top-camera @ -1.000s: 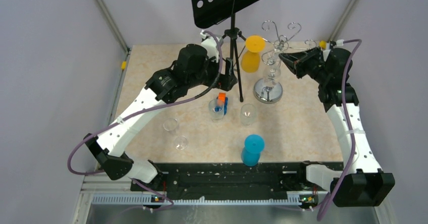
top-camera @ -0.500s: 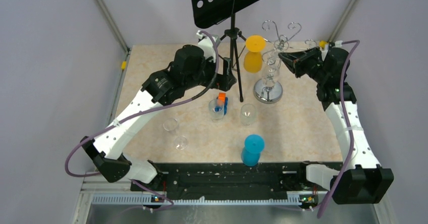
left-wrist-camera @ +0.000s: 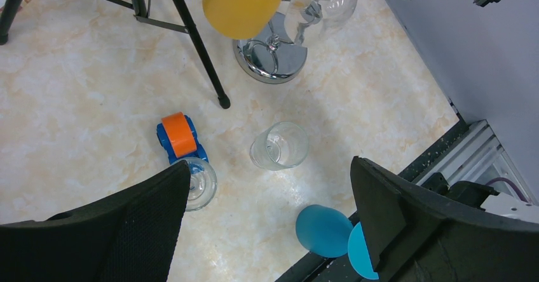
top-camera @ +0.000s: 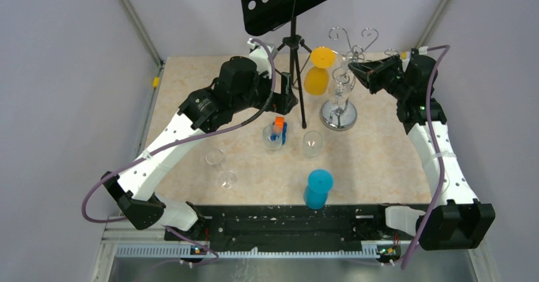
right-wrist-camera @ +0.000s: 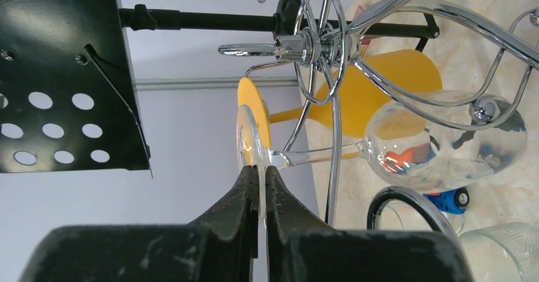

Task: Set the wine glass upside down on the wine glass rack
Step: Turn the wine glass upside down at the wine rack, then pick up the wine glass at the center of the board.

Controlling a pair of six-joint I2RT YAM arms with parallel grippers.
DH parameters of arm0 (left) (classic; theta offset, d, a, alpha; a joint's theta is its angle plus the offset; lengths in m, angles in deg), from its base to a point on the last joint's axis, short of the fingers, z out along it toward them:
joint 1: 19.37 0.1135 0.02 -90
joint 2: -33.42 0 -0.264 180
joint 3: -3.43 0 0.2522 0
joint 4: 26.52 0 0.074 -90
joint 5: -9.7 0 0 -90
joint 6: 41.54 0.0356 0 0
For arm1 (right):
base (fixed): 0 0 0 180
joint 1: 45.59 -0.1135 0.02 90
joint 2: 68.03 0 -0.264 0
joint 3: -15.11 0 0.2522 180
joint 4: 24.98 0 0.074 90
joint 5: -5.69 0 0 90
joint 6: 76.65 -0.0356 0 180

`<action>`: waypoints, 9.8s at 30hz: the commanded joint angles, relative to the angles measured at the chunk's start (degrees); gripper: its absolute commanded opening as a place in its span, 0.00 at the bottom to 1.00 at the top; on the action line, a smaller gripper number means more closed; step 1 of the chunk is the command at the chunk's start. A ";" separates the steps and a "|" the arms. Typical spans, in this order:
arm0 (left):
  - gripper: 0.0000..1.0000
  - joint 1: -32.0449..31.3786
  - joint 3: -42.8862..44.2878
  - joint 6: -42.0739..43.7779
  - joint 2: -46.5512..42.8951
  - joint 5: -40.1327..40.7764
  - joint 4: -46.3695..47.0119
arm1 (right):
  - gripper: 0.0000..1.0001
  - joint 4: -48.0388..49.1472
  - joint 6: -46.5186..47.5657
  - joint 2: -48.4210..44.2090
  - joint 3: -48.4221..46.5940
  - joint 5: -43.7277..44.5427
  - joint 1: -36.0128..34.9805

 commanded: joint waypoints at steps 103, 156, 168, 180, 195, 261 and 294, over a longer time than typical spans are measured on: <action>0.99 -0.28 -2.67 -1.95 -2.08 -3.74 4.68 | 0.00 -10.54 9.79 -7.19 -6.81 2.04 -3.03; 0.99 -0.25 -1.68 -0.75 -0.88 -3.27 5.63 | 0.75 -16.83 18.87 -4.79 -9.58 8.22 -2.53; 0.99 -0.24 -1.24 -0.54 -0.66 -2.85 6.02 | 0.95 -20.01 21.15 -6.26 -10.57 10.10 -2.47; 0.99 0.16 -3.47 2.98 -0.87 -1.85 4.14 | 0.96 -24.27 25.02 -10.29 -9.40 10.66 -2.49; 0.99 1.30 -9.74 6.17 -4.12 11.61 -1.42 | 0.98 -31.10 34.04 -15.95 -6.69 16.64 -2.52; 0.01 6.35 -20.67 -7.38 -4.51 6.81 -37.73 | 0.99 -34.62 37.07 -26.28 11.01 18.04 -2.57; 0.00 6.40 10.41 5.06 -3.60 -2.41 -32.77 | 0.98 -33.47 40.76 -23.72 1.30 18.52 -2.47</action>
